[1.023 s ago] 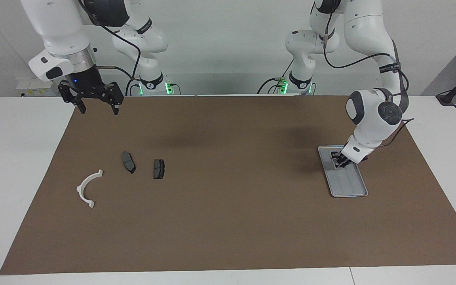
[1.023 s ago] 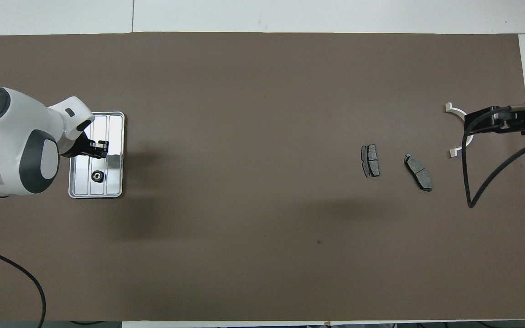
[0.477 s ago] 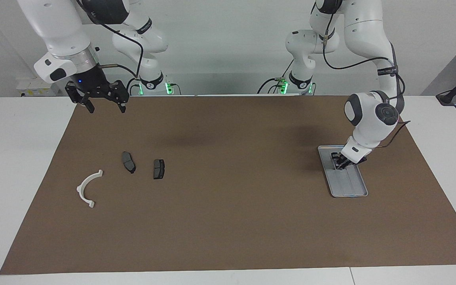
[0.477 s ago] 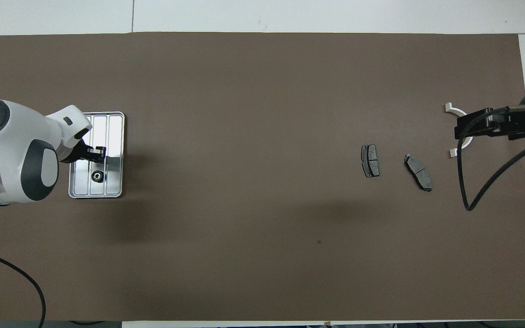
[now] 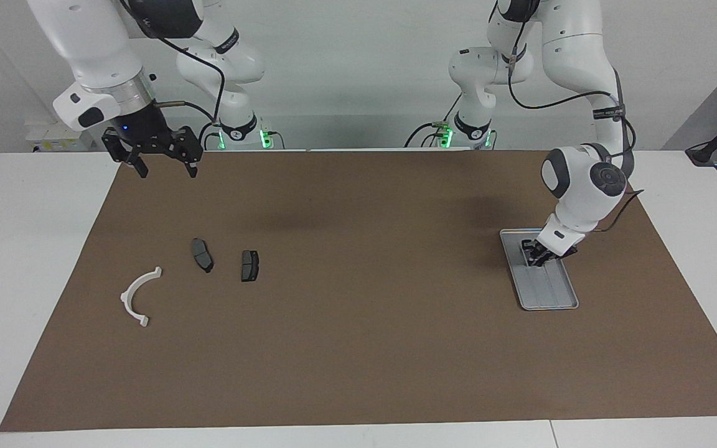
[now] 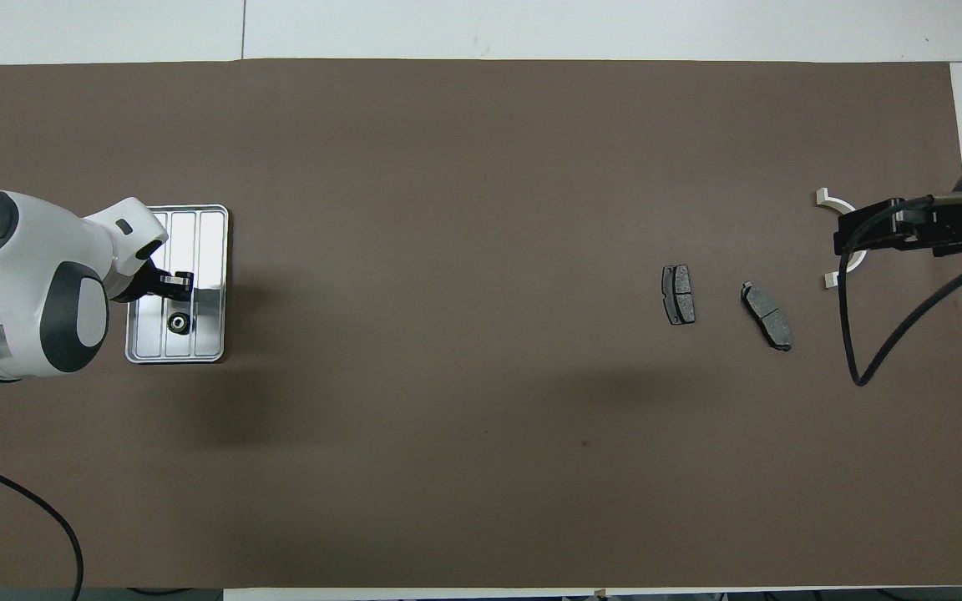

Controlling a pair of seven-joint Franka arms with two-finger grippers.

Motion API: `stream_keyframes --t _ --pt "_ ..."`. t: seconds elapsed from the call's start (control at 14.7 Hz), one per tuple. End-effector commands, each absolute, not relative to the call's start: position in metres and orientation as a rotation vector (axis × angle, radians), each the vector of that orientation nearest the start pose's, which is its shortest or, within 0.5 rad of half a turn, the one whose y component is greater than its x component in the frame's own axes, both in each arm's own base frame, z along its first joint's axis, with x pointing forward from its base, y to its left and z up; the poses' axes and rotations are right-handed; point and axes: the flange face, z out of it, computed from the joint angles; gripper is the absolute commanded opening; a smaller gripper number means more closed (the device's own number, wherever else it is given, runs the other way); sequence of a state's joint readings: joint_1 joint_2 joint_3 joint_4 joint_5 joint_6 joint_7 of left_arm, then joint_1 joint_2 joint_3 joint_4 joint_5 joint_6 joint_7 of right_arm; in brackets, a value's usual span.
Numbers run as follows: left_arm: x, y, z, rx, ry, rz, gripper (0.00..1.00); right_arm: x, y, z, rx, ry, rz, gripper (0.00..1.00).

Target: Pick bearing gear from pile to tray

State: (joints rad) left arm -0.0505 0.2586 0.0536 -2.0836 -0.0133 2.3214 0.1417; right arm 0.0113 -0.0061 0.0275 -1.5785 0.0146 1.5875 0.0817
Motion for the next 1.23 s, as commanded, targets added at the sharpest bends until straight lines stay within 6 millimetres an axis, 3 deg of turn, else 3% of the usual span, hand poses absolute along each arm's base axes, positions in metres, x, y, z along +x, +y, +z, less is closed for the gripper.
stream_keyframes --t 0.0,0.27,0.55,0.75,0.95,1.16 --pt "0.579 -0.005 0.307 -3.14 0.229 0.023 0.91 0.55 0.023 0.625 -3.137 0.082 -0.017 1.0" --pt "0.599 -0.003 0.352 -3.144 0.226 0.063 0.94 0.55 0.023 0.625 -3.137 0.082 -0.014 1.0" --pt "0.615 -0.001 0.448 -3.184 0.107 0.072 1.0 0.549 0.025 0.625 -3.137 0.089 -0.009 1.0" --pt "0.605 -0.009 0.503 -3.221 -0.016 -0.001 1.0 0.548 0.027 0.626 -3.136 0.087 -0.007 1.0" --pt "0.583 -0.014 0.563 -3.208 -0.399 -0.153 1.0 0.548 0.027 0.626 -3.136 0.087 -0.009 1.0" --pt "0.574 0.007 0.599 -3.176 -0.337 -0.228 1.0 0.548 0.025 0.625 -3.136 0.089 -0.007 1.0"
